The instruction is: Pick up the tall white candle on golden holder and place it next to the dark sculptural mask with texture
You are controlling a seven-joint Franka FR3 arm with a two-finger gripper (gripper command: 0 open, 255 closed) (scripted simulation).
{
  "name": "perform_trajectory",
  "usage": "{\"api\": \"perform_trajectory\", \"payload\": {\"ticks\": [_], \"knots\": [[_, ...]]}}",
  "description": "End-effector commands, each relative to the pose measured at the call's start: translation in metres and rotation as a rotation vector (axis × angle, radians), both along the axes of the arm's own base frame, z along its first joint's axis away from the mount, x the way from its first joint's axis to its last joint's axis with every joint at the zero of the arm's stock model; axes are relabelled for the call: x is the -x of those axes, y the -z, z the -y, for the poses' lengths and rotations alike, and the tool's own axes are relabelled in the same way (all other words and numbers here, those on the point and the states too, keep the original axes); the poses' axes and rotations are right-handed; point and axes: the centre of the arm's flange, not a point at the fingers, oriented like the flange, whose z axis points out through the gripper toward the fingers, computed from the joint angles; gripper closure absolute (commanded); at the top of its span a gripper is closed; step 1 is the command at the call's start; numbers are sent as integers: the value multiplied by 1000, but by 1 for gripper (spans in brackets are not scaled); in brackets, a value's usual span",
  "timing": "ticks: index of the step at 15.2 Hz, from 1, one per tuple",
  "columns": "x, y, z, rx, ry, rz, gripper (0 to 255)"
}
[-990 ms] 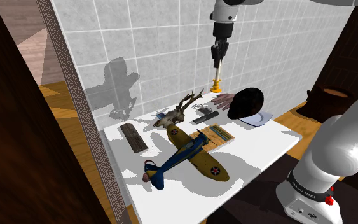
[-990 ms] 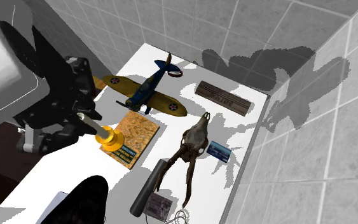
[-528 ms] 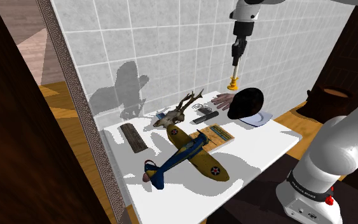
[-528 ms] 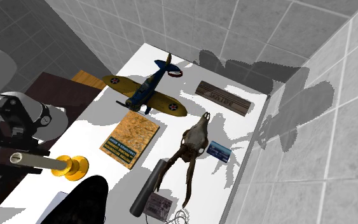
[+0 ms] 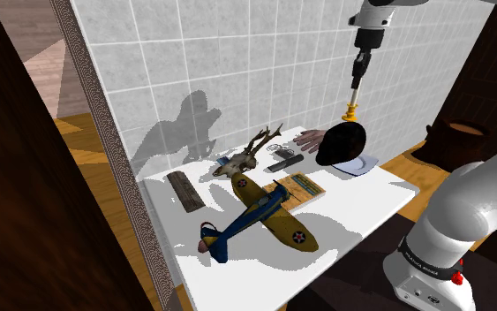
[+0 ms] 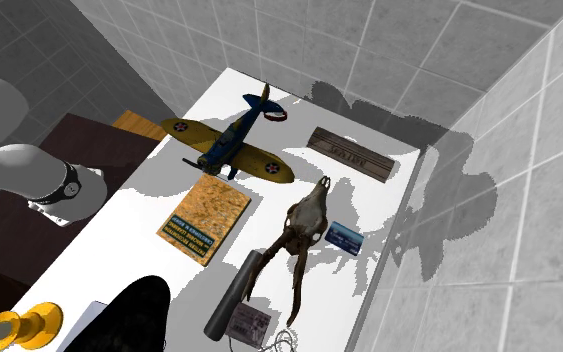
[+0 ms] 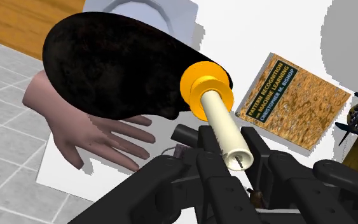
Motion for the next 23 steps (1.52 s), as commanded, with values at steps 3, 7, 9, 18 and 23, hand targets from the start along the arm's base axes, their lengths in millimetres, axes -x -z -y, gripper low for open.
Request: {"api": "perform_trajectory", "payload": {"ticks": [3, 7, 9, 18, 23], "knots": [[24, 0, 45, 0, -1, 0, 255], [50, 0, 91, 0, -1, 0, 255], [63, 0, 114, 0, -1, 0, 255], [88, 27, 159, 0, -1, 0, 255], [88, 53, 159, 0, -1, 0, 255]]}}
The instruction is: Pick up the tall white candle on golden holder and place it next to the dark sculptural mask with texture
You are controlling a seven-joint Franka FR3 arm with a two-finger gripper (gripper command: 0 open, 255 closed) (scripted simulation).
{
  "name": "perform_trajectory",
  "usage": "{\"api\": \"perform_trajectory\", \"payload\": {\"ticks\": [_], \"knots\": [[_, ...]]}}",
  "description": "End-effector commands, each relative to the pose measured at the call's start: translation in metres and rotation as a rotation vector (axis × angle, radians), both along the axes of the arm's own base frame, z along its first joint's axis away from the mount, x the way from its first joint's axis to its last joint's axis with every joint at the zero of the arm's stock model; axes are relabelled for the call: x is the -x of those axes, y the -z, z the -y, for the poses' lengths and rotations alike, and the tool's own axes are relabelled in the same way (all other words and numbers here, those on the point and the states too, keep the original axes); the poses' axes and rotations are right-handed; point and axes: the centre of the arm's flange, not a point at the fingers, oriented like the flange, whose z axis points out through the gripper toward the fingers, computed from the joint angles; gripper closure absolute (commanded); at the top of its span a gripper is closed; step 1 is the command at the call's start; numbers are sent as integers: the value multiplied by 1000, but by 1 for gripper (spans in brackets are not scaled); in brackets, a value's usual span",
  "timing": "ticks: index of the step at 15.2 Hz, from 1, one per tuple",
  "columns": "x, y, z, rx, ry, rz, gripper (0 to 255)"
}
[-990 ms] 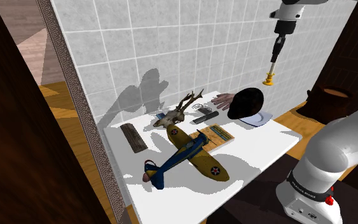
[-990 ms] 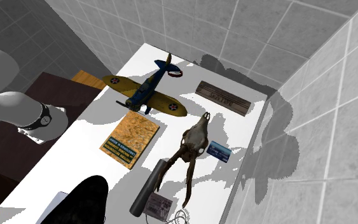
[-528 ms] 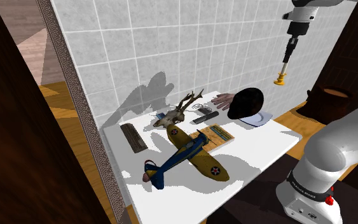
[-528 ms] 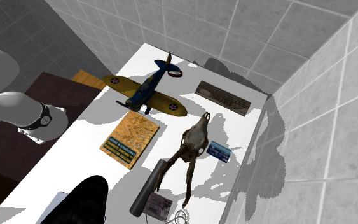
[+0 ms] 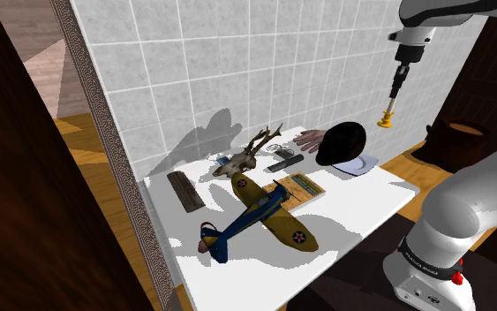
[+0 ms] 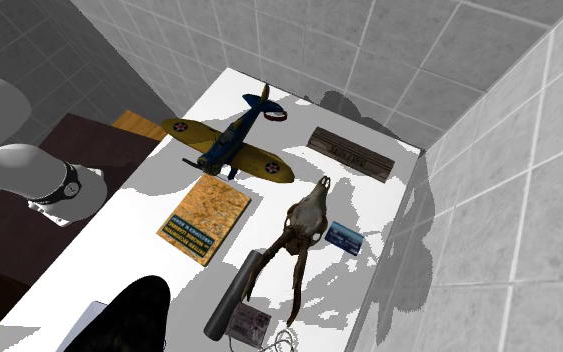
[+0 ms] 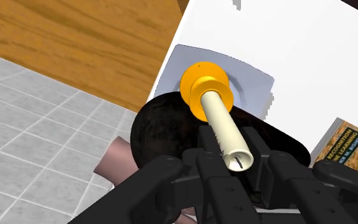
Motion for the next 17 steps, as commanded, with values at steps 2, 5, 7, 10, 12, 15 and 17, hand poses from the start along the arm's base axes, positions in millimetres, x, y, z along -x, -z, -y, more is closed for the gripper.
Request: {"api": "perform_trajectory", "payload": {"ticks": [2, 5, 7, 10, 12, 15, 17], "knots": [[0, 16, 0, 0, 0, 0, 255], [0, 32, 0, 0, 0, 0, 255], [0, 42, 0, 0, 0, 0, 255], [0, 58, 0, 0, 0, 0, 255], [0, 69, 0, 0, 0, 0, 255], [0, 84, 0, 0, 0, 0, 255], [0, 95, 0, 0, 0, 0, 255]]}}
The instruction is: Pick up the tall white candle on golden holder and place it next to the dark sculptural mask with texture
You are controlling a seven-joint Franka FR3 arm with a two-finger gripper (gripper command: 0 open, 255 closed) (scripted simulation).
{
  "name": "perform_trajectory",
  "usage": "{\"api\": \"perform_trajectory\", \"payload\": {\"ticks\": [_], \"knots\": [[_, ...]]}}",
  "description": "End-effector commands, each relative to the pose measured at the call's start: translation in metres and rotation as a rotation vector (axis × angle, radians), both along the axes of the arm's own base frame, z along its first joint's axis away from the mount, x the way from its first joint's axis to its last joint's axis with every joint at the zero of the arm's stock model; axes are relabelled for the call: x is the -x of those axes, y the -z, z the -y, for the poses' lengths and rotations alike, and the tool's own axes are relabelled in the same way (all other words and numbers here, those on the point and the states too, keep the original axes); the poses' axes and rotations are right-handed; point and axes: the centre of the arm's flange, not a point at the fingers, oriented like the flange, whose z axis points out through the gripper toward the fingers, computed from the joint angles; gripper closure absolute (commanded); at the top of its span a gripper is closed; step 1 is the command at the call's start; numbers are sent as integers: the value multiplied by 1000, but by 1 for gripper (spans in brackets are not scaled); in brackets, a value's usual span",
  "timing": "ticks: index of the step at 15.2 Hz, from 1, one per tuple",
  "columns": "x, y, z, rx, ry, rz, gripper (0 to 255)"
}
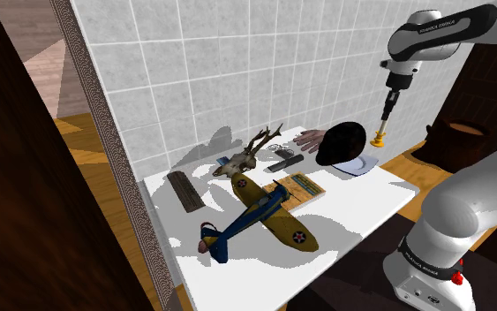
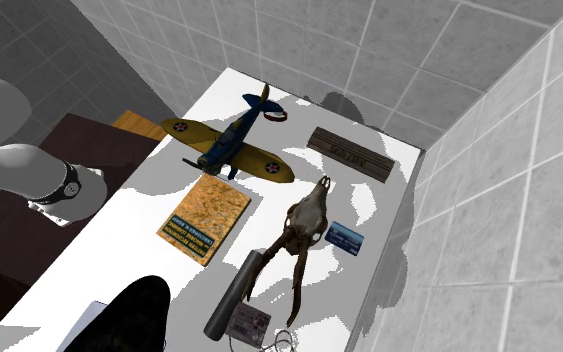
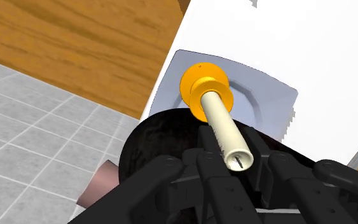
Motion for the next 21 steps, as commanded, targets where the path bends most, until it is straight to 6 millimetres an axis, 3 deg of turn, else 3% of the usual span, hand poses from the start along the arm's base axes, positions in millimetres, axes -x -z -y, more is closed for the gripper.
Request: {"api": "perform_trajectory", "payload": {"ticks": [1, 16, 21], "knots": [[0, 11, 0, 0, 0, 0, 255], [0, 90, 0, 0, 0, 0, 255], [0, 93, 0, 0, 0, 0, 255]]}}
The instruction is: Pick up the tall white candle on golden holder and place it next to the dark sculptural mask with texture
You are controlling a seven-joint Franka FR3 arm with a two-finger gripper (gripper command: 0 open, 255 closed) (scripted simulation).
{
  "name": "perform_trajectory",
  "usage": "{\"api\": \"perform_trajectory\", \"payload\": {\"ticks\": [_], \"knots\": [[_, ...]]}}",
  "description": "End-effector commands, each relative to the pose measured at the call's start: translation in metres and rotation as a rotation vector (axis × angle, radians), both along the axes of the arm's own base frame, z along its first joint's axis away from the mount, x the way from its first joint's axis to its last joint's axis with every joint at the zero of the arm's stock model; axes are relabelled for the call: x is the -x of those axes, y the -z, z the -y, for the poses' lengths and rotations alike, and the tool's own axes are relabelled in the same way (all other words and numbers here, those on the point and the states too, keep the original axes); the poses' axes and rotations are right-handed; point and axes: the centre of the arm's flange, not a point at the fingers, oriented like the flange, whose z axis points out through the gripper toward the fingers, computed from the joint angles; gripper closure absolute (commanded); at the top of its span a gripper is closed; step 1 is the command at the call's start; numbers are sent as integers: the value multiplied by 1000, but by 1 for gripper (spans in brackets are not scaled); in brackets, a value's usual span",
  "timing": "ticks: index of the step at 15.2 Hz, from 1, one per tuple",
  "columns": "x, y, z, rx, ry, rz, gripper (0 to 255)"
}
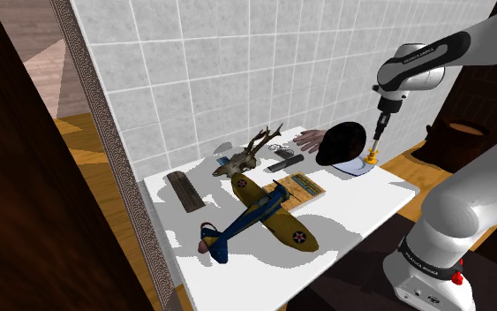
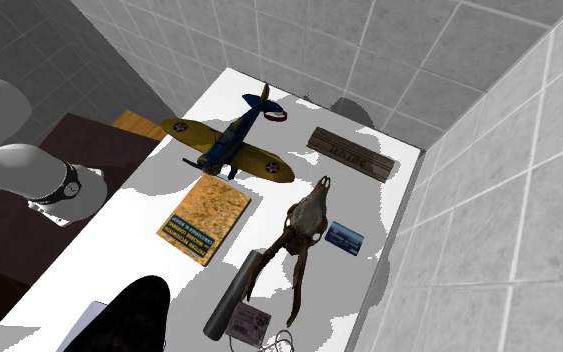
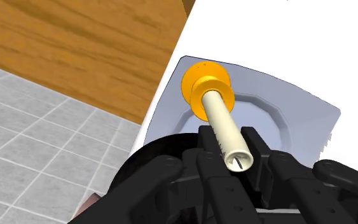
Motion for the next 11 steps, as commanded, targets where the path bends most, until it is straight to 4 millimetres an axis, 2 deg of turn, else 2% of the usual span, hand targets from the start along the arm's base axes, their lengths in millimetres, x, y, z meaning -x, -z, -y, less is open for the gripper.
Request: {"api": "perform_trajectory", "payload": {"ticks": [1, 3, 4, 9, 11], "knots": [[1, 3, -1, -5, 1, -7, 255], [1, 3, -1, -5, 1, -7, 255], [0, 3, 0, -5, 1, -7, 0], [1, 3, -1, -5, 1, -7, 0], [1, -23, 0, -5, 1, -7, 0]]}}
